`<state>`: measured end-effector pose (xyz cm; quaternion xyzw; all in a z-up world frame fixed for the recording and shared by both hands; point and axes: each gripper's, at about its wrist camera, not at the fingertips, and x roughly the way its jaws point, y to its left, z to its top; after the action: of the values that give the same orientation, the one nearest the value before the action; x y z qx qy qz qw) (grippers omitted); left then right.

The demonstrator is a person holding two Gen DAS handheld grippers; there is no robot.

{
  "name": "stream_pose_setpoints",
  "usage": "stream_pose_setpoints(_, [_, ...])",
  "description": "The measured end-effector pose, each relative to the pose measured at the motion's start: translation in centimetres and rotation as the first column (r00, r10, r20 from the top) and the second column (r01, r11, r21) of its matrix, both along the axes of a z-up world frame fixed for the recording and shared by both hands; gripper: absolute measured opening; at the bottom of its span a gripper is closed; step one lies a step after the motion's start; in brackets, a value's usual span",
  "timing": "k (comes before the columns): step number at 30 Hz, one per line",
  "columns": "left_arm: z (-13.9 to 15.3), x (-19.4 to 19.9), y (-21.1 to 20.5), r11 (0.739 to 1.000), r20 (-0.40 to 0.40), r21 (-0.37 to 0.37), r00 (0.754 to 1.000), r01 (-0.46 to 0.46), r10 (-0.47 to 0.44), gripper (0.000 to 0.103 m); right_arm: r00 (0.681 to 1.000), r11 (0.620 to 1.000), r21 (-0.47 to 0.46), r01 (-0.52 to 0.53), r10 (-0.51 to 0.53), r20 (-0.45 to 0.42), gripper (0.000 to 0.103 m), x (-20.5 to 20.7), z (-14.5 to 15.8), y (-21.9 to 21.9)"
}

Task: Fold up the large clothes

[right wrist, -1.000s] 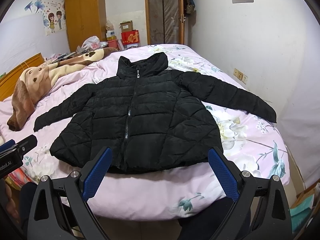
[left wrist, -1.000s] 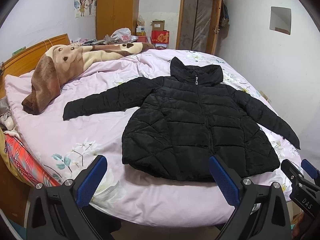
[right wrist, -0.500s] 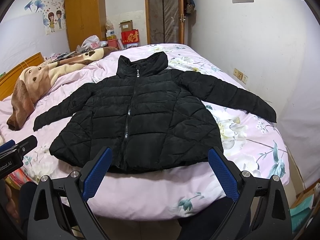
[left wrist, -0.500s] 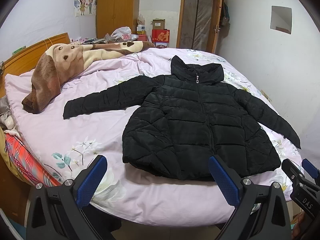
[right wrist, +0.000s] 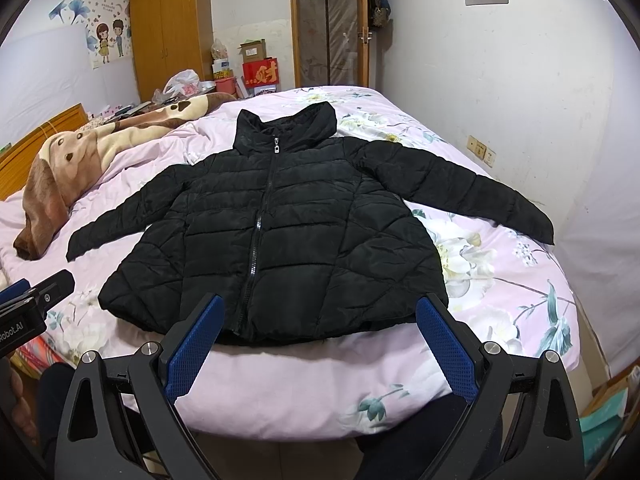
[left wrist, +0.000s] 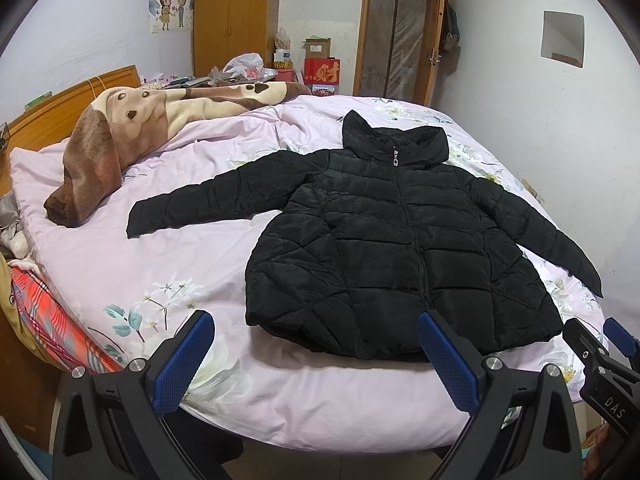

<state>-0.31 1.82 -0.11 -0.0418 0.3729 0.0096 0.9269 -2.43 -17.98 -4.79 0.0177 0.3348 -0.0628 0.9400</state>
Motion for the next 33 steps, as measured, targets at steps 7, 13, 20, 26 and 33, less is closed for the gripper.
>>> stream_pose_setpoints(7, [0.0, 0.1, 0.0, 1.000, 0.001, 0.001, 1.000, 0.000, 0.000, 0.103, 1.000, 1.000, -0.001, 0.000, 0.000, 0.000, 0.097, 0.0, 0.0, 0.0])
stream_pose_setpoints(13, [-0.1, 0.0, 0.0, 1.000, 0.001, 0.003, 1.000, -0.001, 0.001, 0.103, 1.000, 1.000, -0.002, 0.000, 0.000, 0.000, 0.097, 0.0, 0.0, 0.0])
stream_pose_setpoints(20, [-0.5, 0.7, 0.7, 1.000, -0.016, -0.007, 1.000, -0.004, 0.004, 0.103, 1.000, 1.000, -0.011, 0.001, -0.001, -0.009, 0.097, 0.4, -0.3, 0.1])
stream_pose_setpoints(26, [-1.2, 2.3, 1.6, 1.000, -0.040, -0.019, 0.999, -0.012, 0.012, 0.103, 1.000, 1.000, -0.023, 0.002, -0.003, -0.013, 0.097, 1.6, -0.6, 0.4])
stream_pose_setpoints(33, [-2.9, 5.8, 5.2, 0.998, -0.073, -0.056, 0.997, -0.038, 0.034, 0.103, 0.999, 0.999, -0.018, -0.037, 0.038, 0.023, 0.097, 4.1, -0.6, 1.2])
